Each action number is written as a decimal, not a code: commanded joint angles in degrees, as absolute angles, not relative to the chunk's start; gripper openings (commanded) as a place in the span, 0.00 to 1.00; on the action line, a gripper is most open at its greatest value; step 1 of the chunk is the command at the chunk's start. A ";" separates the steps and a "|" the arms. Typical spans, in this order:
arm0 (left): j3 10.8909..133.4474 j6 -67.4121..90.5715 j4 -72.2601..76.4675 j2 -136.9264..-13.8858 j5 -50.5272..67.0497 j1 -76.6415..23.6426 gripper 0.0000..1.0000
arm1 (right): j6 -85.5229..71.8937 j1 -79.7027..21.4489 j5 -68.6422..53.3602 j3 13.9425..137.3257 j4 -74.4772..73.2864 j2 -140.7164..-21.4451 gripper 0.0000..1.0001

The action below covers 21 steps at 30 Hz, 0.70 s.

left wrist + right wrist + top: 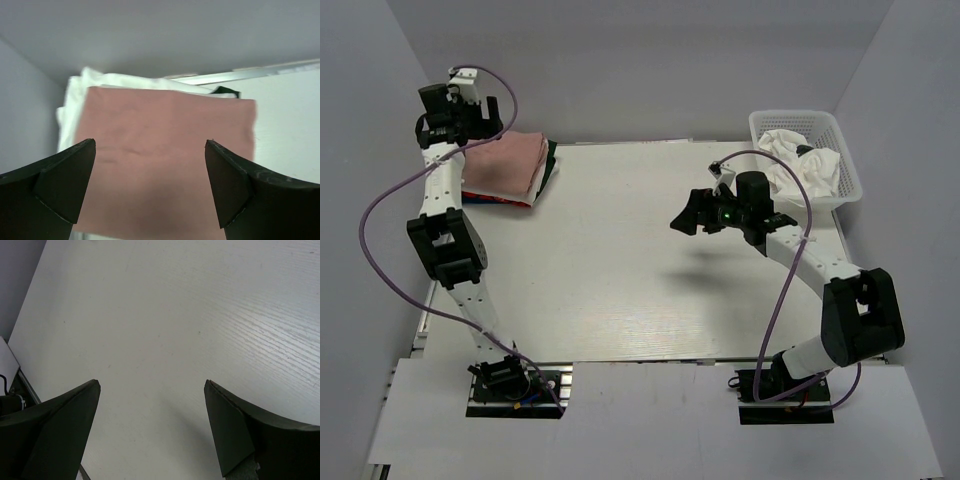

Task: Fold and stack the t-shirts
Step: Put the neatly folded tshirt into the corner of the board with the left arm

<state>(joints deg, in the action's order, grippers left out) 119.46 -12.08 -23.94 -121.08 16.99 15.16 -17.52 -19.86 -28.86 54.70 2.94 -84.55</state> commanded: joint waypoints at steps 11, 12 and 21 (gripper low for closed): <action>127.35 -13.36 -27.77 -129.63 21.88 7.82 1.00 | -14.68 -19.51 -26.89 54.58 2.11 -84.19 0.90; 128.40 -13.36 -27.77 -131.55 21.28 7.82 1.00 | -14.76 -19.51 -26.81 54.93 1.85 -84.37 0.90; 133.67 -13.97 -25.14 -139.48 12.58 5.98 1.00 | -14.50 -19.60 -25.93 57.74 0.09 -86.57 0.90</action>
